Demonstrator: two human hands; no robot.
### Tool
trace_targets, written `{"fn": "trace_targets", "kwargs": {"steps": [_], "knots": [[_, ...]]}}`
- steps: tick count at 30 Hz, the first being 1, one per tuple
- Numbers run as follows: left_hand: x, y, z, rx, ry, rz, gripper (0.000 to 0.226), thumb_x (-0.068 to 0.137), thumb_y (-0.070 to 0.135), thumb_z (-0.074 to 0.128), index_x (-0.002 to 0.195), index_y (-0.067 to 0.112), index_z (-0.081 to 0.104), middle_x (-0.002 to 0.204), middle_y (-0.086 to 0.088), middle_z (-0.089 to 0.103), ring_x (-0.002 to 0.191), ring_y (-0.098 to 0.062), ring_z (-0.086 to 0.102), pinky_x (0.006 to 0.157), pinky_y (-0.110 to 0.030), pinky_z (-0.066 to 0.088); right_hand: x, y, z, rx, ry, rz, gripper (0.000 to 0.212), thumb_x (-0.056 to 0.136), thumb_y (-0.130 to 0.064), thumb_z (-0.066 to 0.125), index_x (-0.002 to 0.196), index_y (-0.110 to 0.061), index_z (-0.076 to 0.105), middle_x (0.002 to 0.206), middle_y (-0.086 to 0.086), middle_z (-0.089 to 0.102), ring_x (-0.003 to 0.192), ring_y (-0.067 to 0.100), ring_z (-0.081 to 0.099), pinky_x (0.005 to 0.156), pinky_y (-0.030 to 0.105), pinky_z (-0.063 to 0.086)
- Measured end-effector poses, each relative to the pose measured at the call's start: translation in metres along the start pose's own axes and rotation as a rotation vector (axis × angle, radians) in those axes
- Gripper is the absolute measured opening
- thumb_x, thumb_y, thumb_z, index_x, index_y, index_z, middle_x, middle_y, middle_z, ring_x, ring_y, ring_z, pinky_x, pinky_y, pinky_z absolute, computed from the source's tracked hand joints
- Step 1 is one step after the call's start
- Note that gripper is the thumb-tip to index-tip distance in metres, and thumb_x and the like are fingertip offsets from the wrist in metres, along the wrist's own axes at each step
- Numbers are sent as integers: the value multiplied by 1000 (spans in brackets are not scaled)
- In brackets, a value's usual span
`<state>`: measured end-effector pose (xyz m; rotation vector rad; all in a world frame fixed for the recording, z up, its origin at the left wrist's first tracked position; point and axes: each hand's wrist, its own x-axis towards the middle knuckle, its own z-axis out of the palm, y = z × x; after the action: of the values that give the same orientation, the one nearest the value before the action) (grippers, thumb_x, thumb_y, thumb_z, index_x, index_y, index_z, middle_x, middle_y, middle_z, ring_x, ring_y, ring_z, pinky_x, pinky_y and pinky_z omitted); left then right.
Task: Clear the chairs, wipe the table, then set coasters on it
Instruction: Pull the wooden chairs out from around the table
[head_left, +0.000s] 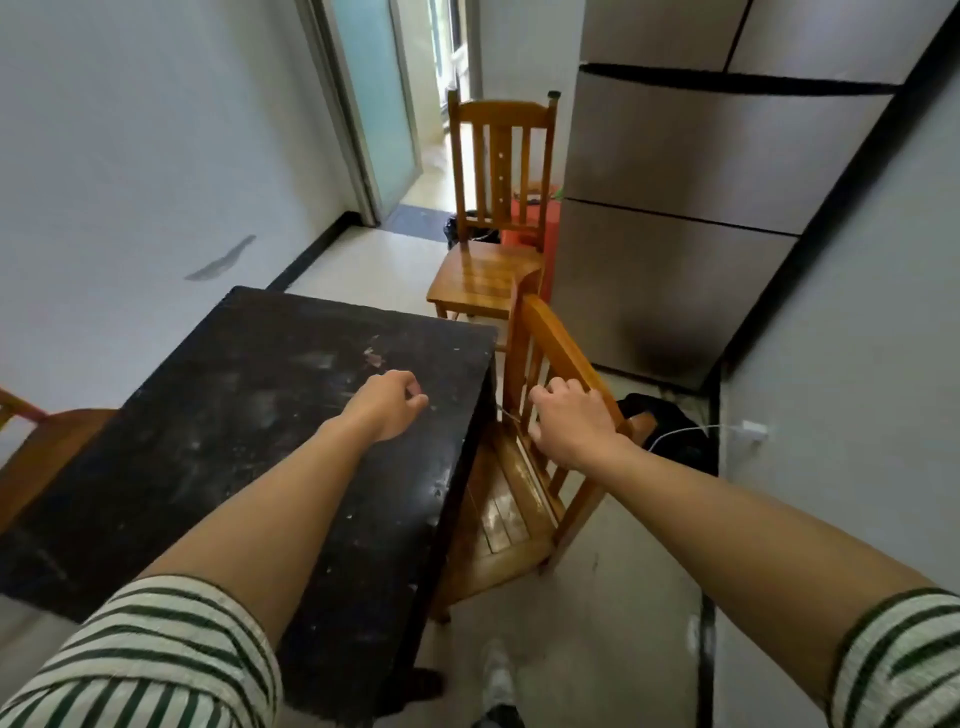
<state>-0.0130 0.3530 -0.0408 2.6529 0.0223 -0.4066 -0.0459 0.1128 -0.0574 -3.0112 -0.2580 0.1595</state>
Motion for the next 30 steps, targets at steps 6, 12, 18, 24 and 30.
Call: {"fn": "trace_targets", "kwargs": {"steps": [6, 12, 18, 24, 30], "knots": [[-137, -86, 9, 23, 15, -211, 21, 94, 34, 56, 104, 17, 63, 106, -8, 68, 96, -26, 62, 86, -37, 50, -75, -81, 24, -60, -187, -197, 35, 93, -33, 53, 126, -19, 51, 123, 8, 53, 118, 31, 49, 96, 48, 40], [-269, -180, -1, -23, 129, -467, 24, 94, 36, 58, 109, 18, 64, 107, -6, 67, 97, -24, 63, 88, -37, 53, -139, -189, 37, -69, -264, -452, 34, 96, -35, 51, 126, -19, 52, 119, 6, 57, 112, 29, 54, 98, 47, 42], [-375, -247, 0, -60, 136, -536, 17, 95, 30, 58, 104, 17, 64, 101, -4, 65, 92, -19, 62, 83, -37, 53, -206, -278, 63, -84, -390, -538, 28, 95, -33, 52, 117, -17, 56, 108, 4, 60, 101, 27, 59, 90, 45, 47], [-489, -329, 2, -79, 101, -532, 7, 95, 29, 58, 95, 22, 60, 96, 1, 59, 85, -11, 56, 73, -28, 46, -298, -376, 110, -64, -448, -528, 21, 94, -19, 53, 113, -16, 61, 108, 7, 66, 95, 31, 62, 83, 40, 46], [-596, -403, 20, -63, 82, -607, 26, 96, 33, 56, 113, 14, 61, 112, -7, 62, 97, -19, 57, 79, -31, 46, -391, -455, 150, -1, -610, -578, 32, 93, -28, 57, 122, -16, 61, 111, 6, 66, 97, 25, 64, 76, 32, 53]]}}
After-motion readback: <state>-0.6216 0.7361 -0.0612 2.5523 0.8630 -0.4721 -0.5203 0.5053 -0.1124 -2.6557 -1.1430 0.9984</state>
